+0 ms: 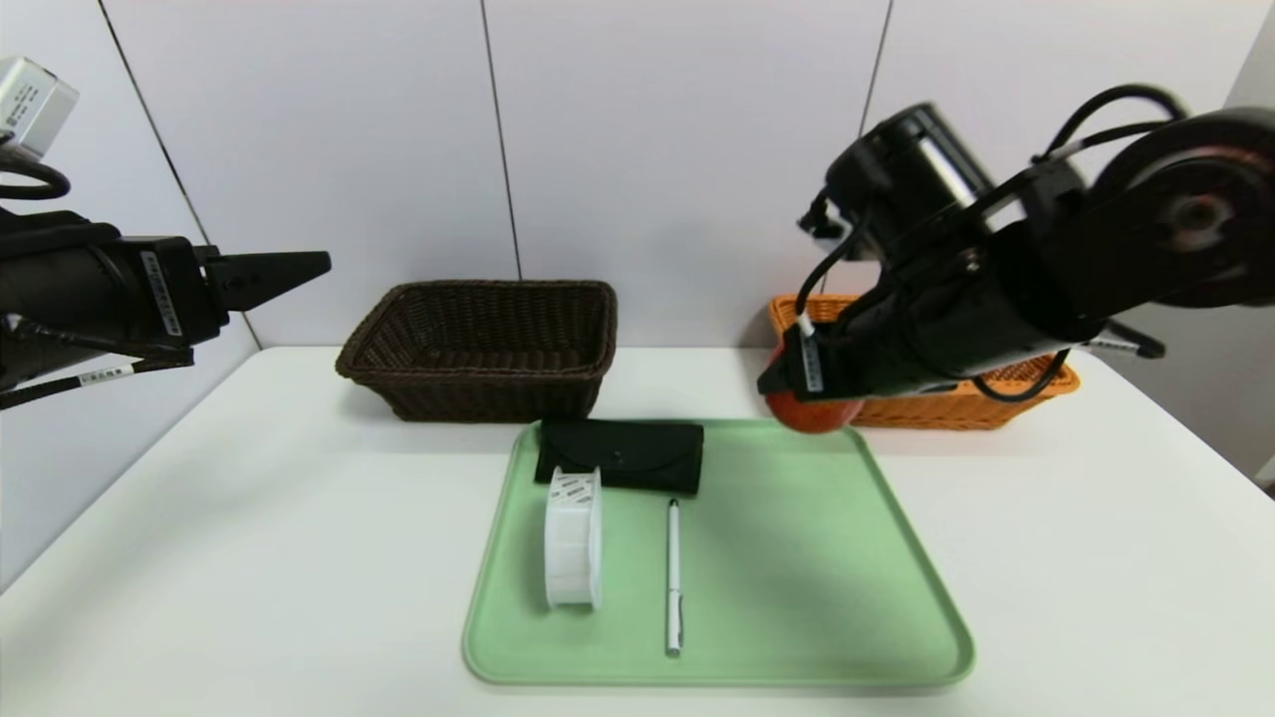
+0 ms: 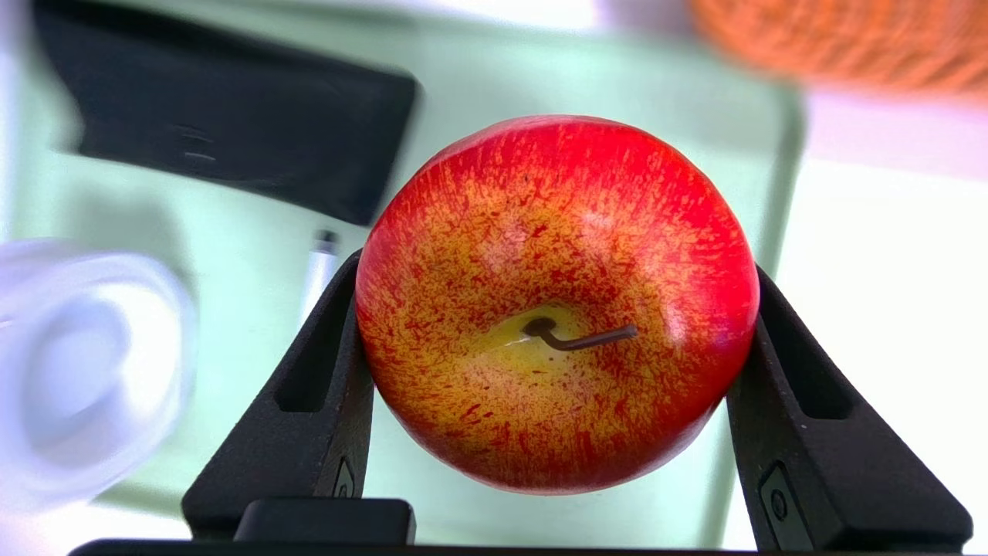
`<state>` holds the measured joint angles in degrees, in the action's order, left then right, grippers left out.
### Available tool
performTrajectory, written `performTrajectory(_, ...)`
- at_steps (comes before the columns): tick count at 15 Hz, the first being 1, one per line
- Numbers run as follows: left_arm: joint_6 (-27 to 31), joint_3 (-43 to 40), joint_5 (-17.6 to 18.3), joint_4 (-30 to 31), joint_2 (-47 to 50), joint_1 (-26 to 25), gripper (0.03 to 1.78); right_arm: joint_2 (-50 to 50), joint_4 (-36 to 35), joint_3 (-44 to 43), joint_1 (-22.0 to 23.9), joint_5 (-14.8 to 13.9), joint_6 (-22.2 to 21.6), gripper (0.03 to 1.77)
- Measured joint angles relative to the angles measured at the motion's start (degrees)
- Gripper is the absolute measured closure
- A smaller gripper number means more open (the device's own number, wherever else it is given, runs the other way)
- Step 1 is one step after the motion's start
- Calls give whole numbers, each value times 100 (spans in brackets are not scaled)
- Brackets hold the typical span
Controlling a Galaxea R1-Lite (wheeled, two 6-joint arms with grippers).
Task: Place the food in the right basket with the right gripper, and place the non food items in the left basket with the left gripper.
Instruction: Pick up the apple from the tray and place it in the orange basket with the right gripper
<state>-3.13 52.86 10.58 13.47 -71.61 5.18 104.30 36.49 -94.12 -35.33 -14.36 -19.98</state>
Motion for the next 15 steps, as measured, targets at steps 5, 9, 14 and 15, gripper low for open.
performTrajectory(5,-22,-22,-13,4,-24,2,12,-614,-388,-116,870,34,951,57)
performTrajectory(9,-89,-71,-52,9,-132,0,12,-518,-736,-152,1932,389,1346,57)
performTrajectory(14,-458,-90,-119,13,-367,0,12,77,-1202,-334,2767,541,1737,57)
performTrajectory(15,-489,-96,-127,13,-407,0,12,232,-1211,-467,2877,566,1755,57)
